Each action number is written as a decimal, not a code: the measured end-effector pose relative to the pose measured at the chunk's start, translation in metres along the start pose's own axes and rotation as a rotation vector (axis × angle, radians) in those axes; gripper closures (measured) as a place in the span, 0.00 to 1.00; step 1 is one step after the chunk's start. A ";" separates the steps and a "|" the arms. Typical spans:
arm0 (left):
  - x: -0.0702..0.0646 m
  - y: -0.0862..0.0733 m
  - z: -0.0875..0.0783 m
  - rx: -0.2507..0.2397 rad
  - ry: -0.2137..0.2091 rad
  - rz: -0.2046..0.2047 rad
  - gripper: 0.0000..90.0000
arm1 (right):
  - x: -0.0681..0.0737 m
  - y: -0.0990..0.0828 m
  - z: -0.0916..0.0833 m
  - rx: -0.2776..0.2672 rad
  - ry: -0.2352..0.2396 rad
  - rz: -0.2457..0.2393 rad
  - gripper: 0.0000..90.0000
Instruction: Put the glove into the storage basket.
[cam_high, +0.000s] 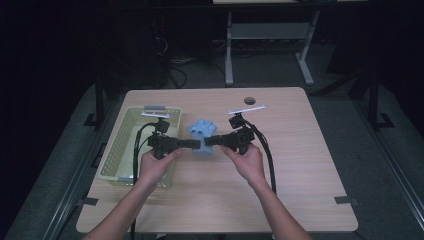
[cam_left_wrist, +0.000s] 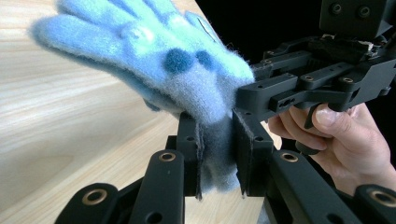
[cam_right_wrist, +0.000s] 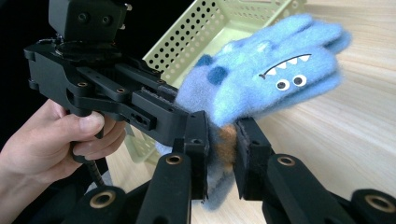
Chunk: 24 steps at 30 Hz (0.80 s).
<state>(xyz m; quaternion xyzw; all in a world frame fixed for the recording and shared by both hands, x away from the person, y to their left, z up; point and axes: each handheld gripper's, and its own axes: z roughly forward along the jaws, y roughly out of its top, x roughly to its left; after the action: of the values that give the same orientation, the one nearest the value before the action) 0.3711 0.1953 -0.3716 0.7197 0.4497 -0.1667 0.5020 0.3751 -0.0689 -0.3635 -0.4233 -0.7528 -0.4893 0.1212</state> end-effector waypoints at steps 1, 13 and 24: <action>0.001 0.000 -0.002 -0.001 0.004 0.000 0.82 | 0.000 0.001 0.002 0.001 0.001 -0.004 0.86; 0.011 -0.001 -0.027 -0.013 0.014 0.004 0.82 | 0.011 0.012 0.023 0.019 0.020 -0.026 0.85; 0.018 -0.002 -0.043 -0.015 0.014 -0.001 0.82 | 0.021 0.019 0.038 0.025 0.035 -0.035 0.85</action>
<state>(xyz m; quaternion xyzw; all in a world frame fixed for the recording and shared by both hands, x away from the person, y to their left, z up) 0.3702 0.2420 -0.3662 0.7167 0.4548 -0.1586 0.5043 0.3850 -0.0233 -0.3578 -0.4000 -0.7637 -0.4894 0.1312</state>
